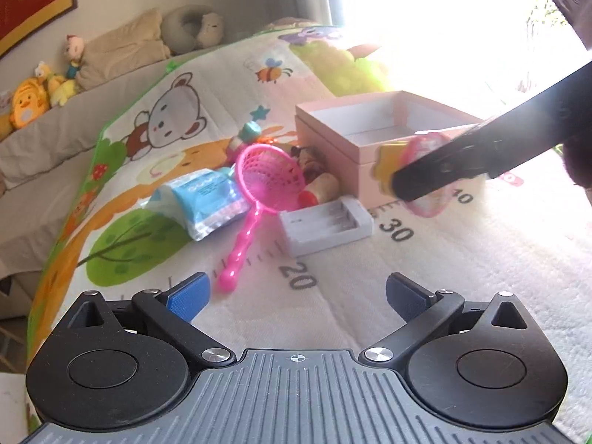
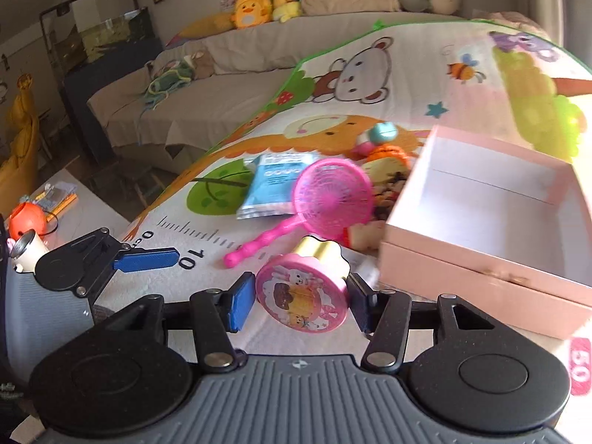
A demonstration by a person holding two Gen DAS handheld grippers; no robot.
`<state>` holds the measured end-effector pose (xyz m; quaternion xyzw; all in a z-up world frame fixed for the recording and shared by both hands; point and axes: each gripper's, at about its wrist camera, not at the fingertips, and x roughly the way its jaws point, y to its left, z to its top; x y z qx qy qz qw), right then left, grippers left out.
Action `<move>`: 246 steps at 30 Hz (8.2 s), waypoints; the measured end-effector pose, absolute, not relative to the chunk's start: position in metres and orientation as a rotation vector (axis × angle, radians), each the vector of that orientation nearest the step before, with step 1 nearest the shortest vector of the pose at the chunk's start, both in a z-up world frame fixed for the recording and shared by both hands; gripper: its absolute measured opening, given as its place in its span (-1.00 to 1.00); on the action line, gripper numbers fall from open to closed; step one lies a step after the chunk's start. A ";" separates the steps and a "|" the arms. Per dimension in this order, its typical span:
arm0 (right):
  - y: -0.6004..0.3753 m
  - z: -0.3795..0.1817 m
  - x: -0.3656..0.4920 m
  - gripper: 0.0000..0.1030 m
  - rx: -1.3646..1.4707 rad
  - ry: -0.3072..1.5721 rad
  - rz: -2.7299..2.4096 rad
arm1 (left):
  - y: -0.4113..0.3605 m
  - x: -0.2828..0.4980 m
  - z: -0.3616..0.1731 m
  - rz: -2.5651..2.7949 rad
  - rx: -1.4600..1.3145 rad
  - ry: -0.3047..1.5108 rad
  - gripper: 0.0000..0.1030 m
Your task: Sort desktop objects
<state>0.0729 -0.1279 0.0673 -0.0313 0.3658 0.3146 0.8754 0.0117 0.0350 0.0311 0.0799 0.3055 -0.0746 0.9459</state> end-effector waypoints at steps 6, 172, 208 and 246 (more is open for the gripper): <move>-0.213 0.061 0.074 0.04 0.061 0.802 0.462 | 0.010 0.063 0.027 -0.152 0.072 0.671 1.00; -0.175 0.043 0.064 0.14 -0.128 0.673 0.500 | 0.002 0.042 0.018 -0.087 0.213 0.630 0.72; -0.231 0.014 0.087 0.51 0.043 0.747 0.368 | 0.000 0.099 0.017 -0.787 0.222 0.830 1.00; -0.218 0.010 0.064 0.60 -0.030 0.644 0.319 | -0.031 0.036 0.034 -0.323 0.203 0.613 1.00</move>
